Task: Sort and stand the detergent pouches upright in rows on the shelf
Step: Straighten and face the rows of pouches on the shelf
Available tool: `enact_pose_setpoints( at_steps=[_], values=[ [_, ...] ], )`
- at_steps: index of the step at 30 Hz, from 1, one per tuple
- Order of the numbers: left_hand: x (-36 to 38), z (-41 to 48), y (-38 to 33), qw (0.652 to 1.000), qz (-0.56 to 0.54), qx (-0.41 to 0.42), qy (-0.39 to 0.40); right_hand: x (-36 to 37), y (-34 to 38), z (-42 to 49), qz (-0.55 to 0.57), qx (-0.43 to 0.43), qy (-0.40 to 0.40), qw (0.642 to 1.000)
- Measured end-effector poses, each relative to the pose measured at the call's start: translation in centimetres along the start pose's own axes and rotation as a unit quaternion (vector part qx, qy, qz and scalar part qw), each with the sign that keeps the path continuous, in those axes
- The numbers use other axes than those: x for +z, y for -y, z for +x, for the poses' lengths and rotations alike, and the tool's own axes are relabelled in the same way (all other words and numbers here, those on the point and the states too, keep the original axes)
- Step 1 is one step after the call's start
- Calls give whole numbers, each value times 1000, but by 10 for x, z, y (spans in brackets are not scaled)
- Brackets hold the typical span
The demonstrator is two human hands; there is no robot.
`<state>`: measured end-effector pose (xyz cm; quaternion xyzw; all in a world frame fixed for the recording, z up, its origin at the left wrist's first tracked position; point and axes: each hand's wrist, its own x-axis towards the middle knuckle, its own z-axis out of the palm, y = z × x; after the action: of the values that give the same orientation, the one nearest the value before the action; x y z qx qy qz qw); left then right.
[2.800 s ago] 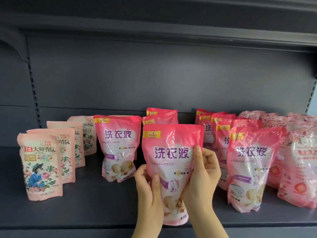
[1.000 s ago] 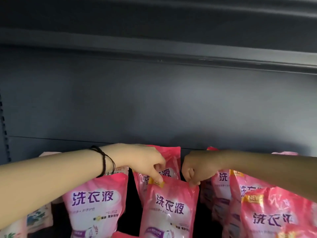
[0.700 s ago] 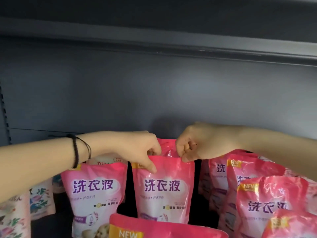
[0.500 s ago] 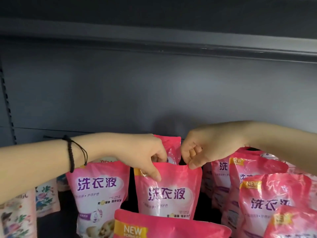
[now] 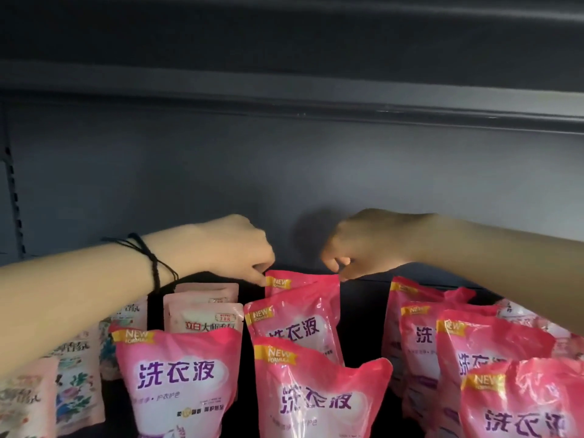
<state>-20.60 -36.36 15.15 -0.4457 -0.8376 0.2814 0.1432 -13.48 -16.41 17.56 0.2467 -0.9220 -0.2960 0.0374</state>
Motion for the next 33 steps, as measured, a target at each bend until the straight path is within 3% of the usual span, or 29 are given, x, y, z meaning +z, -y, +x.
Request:
enact_pose_setpoints(
  at_steps=[3, 8, 13, 20, 28, 33],
  values=[
    [16, 7, 4, 1000, -6, -5, 18, 13, -6, 18, -81, -37, -31, 996],
    [42, 14, -1, 991, -116, -13, 69, 32, -4, 35, -82, -63, -23, 994],
    [62, 22, -8, 976, -202, -24, 84, 48, -5, 44, 9, -39, -18, 999],
    [35, 17, -12, 938, -344, -37, 9, 42, -10, 31, 119, 5, -8, 993],
    [9, 15, -16, 956, -288, -58, -30, 38, -14, 5, 239, 19, 16, 971],
    [15, 5, -12, 930, -366, -26, 3, 41, -8, 5, 270, 18, -20, 962]
  ],
)
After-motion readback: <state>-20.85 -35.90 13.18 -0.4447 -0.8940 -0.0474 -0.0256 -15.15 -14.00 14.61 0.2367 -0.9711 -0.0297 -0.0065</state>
